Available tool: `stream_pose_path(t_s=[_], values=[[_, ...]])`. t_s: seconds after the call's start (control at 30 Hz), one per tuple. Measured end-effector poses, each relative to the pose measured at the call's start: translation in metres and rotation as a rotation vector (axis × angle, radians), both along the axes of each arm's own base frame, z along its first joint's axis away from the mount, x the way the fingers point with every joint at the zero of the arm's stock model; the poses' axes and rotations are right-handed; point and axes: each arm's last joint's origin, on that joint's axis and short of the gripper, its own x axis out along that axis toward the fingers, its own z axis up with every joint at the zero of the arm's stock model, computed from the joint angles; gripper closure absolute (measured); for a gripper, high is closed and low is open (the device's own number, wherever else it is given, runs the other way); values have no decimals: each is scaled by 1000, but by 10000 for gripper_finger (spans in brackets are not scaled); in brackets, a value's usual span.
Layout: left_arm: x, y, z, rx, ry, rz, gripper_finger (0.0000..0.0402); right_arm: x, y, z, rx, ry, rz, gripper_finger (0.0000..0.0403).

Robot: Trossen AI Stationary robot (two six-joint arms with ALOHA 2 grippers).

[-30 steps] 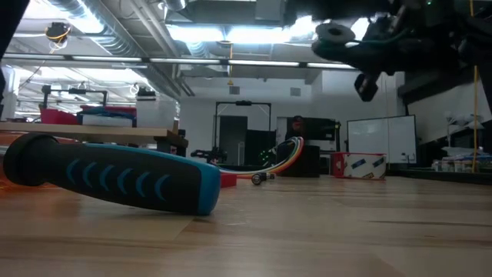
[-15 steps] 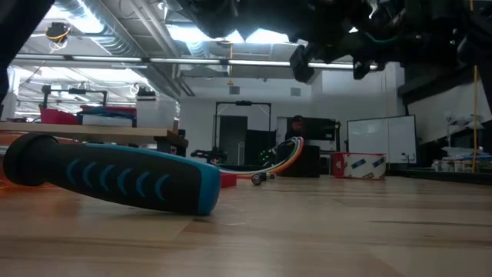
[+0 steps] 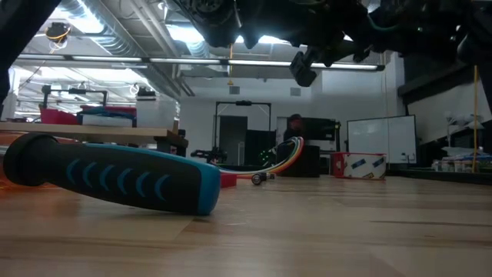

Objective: Coil cords
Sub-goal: Coil the green wire into the black spool

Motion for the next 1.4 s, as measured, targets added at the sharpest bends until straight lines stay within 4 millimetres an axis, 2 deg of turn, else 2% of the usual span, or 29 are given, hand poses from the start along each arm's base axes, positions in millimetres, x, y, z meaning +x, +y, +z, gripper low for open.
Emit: stream_pose_path(t_s=[0.2, 0.47, 0.87, 1.07, 1.2, 1.4], values=[[0, 0, 2, 2, -17, -10, 298, -1, 0, 5, -29, -50, -21, 400], [0, 1, 6, 35, -46, -54, 298, 4, -1, 1, -42, -49, -23, 400], [0, 1, 6, 36, -43, -55, 298, 17, 21, 0, -101, -84, -40, 400], [0, 1, 6, 56, -36, -66, 298, 18, 25, 0, -90, -86, -52, 400], [0, -1, 6, 72, -28, -76, 321, 18, 24, 0, -87, -86, -61, 400], [0, -1, 6, 121, -3, -68, 393, 18, 24, 0, -78, -83, -58, 400]])
